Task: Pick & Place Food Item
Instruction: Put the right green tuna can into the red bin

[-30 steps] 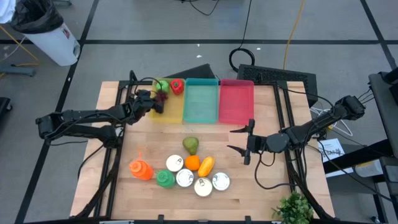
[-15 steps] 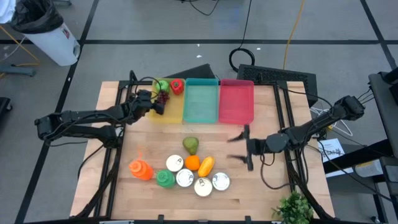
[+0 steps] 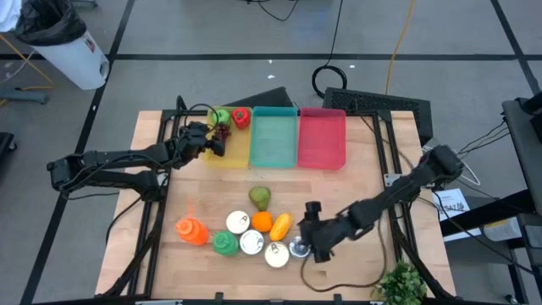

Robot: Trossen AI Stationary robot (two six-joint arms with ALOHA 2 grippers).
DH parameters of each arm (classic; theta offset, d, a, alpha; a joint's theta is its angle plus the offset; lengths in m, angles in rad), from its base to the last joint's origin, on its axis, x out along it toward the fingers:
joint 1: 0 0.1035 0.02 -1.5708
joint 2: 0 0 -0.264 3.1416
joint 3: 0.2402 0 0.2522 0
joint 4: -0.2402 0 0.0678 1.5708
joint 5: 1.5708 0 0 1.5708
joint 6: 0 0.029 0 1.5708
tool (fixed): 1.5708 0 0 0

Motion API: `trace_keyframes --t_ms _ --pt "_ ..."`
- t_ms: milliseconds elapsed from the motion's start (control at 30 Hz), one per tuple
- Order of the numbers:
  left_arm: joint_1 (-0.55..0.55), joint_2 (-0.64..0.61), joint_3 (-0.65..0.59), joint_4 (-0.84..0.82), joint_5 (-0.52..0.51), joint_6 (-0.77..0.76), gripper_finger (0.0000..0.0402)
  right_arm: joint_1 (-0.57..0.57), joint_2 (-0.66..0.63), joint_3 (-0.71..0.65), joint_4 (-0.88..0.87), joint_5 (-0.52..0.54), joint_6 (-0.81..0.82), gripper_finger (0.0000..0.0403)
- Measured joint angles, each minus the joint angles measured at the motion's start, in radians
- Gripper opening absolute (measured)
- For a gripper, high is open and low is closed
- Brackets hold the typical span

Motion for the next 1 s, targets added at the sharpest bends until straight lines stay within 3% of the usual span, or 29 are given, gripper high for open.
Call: trace_keyframes --t_ms 267,367,533,1000 --pt "0.0 0.0 0.0 0.0 0.002 -0.003 0.0228 -0.012 0.065 0.0 -0.095 -0.006 -0.003 0.0263" --pt "0.0 0.0 0.0 0.0 0.002 -0.008 0.0228 -0.015 0.056 0.0 -0.104 -0.008 0.062 0.0263" --pt "0.0 0.0 0.0 0.002 0.002 -0.012 0.0228 -0.022 0.049 -0.001 -0.098 -0.107 0.208 0.0263" --pt "-0.002 0.0 0.0 -0.002 0.027 -0.031 0.0228 -0.046 0.064 -0.071 -0.086 0.046 0.3 0.0263"
